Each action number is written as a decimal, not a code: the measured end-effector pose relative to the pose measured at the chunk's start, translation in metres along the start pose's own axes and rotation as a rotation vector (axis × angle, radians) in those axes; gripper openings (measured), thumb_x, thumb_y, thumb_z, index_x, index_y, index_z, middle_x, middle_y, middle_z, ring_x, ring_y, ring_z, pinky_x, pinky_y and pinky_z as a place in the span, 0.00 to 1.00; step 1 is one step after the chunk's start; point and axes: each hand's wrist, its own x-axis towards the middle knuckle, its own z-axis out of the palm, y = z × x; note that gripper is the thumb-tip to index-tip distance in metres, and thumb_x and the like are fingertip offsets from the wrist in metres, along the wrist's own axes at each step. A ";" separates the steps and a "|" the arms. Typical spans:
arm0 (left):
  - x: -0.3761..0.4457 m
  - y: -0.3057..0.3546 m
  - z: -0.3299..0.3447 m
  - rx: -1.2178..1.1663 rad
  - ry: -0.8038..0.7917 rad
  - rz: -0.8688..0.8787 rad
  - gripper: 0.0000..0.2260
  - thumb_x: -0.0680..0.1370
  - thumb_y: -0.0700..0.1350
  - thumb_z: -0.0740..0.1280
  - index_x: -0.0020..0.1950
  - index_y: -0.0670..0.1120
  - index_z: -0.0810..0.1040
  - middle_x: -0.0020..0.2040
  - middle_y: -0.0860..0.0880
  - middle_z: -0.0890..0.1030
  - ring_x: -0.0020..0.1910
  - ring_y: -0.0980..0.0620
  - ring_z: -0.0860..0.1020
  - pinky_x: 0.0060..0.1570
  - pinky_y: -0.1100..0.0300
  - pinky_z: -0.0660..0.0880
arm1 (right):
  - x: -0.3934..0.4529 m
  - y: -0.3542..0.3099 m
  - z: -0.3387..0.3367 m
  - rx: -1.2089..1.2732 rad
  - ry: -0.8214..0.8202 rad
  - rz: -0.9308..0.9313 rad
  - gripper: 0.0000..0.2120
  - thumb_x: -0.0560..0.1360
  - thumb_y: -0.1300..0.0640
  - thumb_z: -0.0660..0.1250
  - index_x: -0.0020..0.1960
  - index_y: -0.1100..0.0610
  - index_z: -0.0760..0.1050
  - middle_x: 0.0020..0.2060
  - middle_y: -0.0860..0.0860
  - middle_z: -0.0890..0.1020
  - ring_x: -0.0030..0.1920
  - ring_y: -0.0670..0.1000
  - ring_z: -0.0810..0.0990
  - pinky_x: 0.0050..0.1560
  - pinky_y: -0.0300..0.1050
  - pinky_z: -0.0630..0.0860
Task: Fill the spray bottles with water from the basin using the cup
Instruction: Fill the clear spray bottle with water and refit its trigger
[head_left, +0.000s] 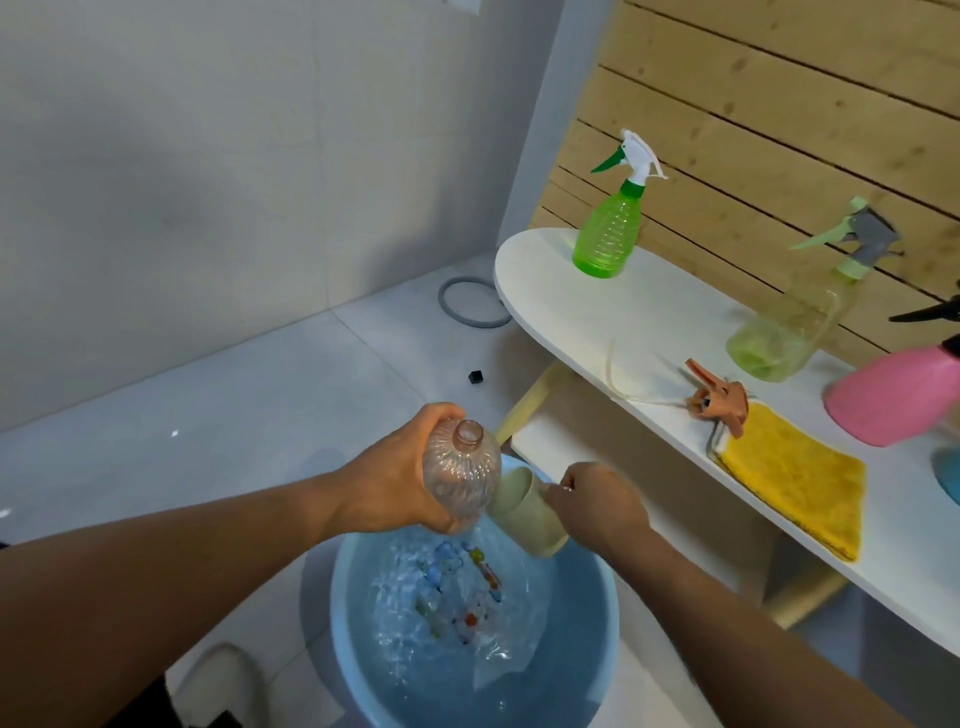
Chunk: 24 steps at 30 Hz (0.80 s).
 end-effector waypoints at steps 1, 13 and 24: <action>0.000 0.001 0.000 -0.007 0.002 0.001 0.48 0.61 0.41 0.86 0.73 0.59 0.63 0.62 0.59 0.76 0.59 0.63 0.78 0.52 0.69 0.77 | 0.005 0.004 0.012 -0.004 -0.052 0.024 0.15 0.77 0.43 0.63 0.45 0.54 0.77 0.44 0.51 0.82 0.45 0.56 0.81 0.40 0.43 0.70; 0.004 0.003 0.005 0.029 0.066 -0.041 0.47 0.61 0.44 0.86 0.69 0.66 0.63 0.59 0.66 0.75 0.58 0.65 0.77 0.53 0.66 0.78 | 0.032 0.045 0.115 -0.333 -0.125 -0.099 0.11 0.81 0.55 0.62 0.58 0.54 0.81 0.55 0.51 0.85 0.58 0.55 0.84 0.53 0.46 0.78; 0.009 -0.013 0.001 0.099 0.081 -0.085 0.45 0.58 0.50 0.85 0.67 0.70 0.64 0.58 0.66 0.77 0.57 0.59 0.80 0.59 0.52 0.80 | 0.042 0.030 0.147 -0.141 -0.148 -0.102 0.10 0.81 0.57 0.60 0.53 0.54 0.81 0.52 0.51 0.84 0.56 0.53 0.83 0.56 0.46 0.77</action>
